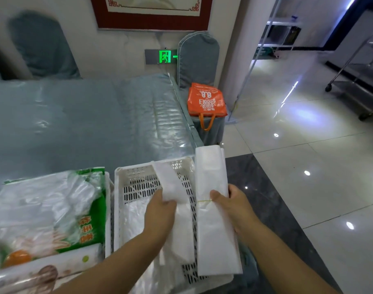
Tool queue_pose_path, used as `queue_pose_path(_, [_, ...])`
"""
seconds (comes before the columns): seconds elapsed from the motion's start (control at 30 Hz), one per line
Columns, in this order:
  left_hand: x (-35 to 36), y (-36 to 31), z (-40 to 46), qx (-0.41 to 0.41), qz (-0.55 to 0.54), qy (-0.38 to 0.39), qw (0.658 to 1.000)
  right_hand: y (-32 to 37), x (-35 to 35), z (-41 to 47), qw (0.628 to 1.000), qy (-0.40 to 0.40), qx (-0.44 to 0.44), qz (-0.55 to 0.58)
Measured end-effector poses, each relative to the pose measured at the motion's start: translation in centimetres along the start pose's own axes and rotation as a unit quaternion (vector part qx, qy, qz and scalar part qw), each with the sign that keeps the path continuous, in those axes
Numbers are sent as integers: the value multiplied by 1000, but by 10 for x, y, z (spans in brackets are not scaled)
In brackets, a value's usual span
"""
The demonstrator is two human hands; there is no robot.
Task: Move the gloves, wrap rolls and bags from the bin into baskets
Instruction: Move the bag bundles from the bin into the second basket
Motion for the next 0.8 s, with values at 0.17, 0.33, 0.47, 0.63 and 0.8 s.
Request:
queue_pose_path(0.17, [-70,-38,5,98,30,-41,994,-1,46,1,990,10,-51,-129])
queue_pose_path(0.33, [-103,-37,4,87,19,-70,994,-17,76,-1,967,22,-94,-237])
queue_pose_path(0.47, [-106,-24,1,71,0,-77,994,-21,85,-5,957,44,-103,-267])
queue_pose_path(0.63, [-105,-17,3,65,-27,-70,995,-13,90,-19,891,3,-219,-397])
queue_pose_path(0.8, [-100,-20,8,75,-25,-71,994,-35,108,-39,783,51,-302,-542])
Point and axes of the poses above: each hand's wrist, its own z-axis towards the middle knuckle, its own x-axis out of the palm, y = z × x, the point moved 7 cm from there along z, towards the middle knuckle, and after that the axes turned 6 degrees about -y, right-handed, at the moved point
